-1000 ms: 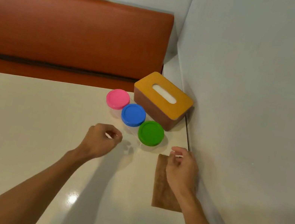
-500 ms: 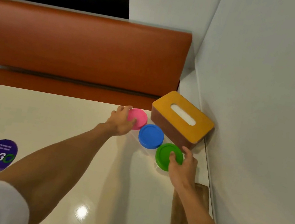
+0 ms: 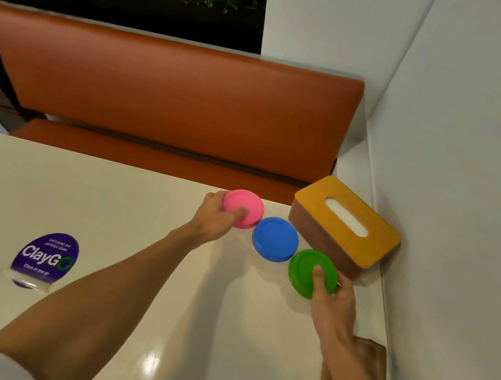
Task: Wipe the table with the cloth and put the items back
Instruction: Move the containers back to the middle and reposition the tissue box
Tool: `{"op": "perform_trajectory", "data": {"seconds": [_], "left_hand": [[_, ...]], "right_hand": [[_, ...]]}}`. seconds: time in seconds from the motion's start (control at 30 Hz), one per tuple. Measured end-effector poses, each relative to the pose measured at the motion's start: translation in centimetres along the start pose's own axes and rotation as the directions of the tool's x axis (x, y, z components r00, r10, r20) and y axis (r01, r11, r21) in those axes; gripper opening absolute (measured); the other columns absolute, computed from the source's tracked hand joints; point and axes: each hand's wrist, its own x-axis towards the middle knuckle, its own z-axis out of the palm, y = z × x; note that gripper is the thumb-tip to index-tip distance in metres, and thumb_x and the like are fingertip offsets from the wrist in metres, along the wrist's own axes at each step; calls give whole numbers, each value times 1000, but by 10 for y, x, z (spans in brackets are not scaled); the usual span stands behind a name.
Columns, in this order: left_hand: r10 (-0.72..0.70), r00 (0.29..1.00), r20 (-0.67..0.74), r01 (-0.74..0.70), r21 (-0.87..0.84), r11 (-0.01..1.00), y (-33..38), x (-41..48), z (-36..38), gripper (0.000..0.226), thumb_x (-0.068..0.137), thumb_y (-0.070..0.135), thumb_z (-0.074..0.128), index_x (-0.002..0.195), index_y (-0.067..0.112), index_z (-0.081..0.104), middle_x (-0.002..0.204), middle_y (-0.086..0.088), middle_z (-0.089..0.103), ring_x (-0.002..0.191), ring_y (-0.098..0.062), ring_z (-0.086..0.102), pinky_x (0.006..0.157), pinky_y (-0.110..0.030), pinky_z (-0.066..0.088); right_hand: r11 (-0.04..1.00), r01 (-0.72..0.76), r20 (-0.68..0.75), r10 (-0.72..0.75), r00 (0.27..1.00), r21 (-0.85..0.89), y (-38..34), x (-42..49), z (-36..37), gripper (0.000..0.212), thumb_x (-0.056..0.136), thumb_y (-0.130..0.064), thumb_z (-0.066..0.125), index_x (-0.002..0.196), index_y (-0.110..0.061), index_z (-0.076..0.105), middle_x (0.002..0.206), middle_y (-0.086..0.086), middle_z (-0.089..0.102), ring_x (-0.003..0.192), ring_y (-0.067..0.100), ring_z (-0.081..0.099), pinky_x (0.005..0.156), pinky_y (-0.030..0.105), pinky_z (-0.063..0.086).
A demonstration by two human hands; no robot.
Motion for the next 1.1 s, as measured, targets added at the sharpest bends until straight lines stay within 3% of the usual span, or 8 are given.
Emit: {"op": "perform_trajectory", "data": {"seconds": [0.1,0.2,0.3,0.57,0.7,0.9,1.1], "left_hand": [[-1,997,-72,0,-12,1000,-9,-12,-31,60,91,38,63,140,13,39,139,-8,35,114,-23,47,94,-39,48],[-16,983,-181,16,-2,1000,-24,-26,-69,62,91,43,61,140,12,39,137,-9,36,118,-28,49,97,-44,49],[-24,963,-267,26,1,1000,-46,-37,-110,65,90,46,61,140,11,38,136,-9,35,119,-29,47,96,-44,47],[-73,951,-301,25,-159,987,-110,-53,-207,59,94,37,58,142,14,32,139,-11,41,110,-21,47,85,-35,47],[-109,948,-300,53,-187,981,-151,-51,-263,58,95,34,58,141,10,33,139,-14,44,116,-26,49,88,-36,46],[-115,950,-289,84,-118,989,-192,-21,-342,56,95,31,58,141,9,34,139,-14,44,121,-32,50,93,-43,48],[-129,961,-245,119,-54,991,-216,22,-385,54,96,30,58,140,10,34,139,-15,43,120,-32,51,89,-40,49]], "right_hand": [[997,66,30,-67,997,35,-19,-10,14,35,91,-37,63,118,-16,59,104,-3,62,92,15,57,76,23,42],[992,120,86,-122,989,26,-37,-26,40,27,92,-40,60,112,-22,60,100,-5,63,88,11,58,67,16,41],[991,133,130,-135,982,20,-52,-49,75,31,92,-43,58,114,-21,59,101,-4,64,93,14,60,74,22,44],[989,148,157,-146,977,1,-83,-104,179,38,94,-41,57,125,-19,56,114,3,63,104,21,60,79,26,48],[982,185,191,-175,966,-35,-92,-132,240,38,94,-37,57,128,-21,52,122,3,59,109,21,57,82,30,54],[981,164,188,-143,972,-104,-106,-165,329,42,95,-38,56,132,-21,47,131,5,54,116,22,53,86,31,53],[976,162,177,-134,975,-149,-116,-170,384,39,96,-37,53,131,-21,47,129,5,55,115,22,53,90,34,54]]}}
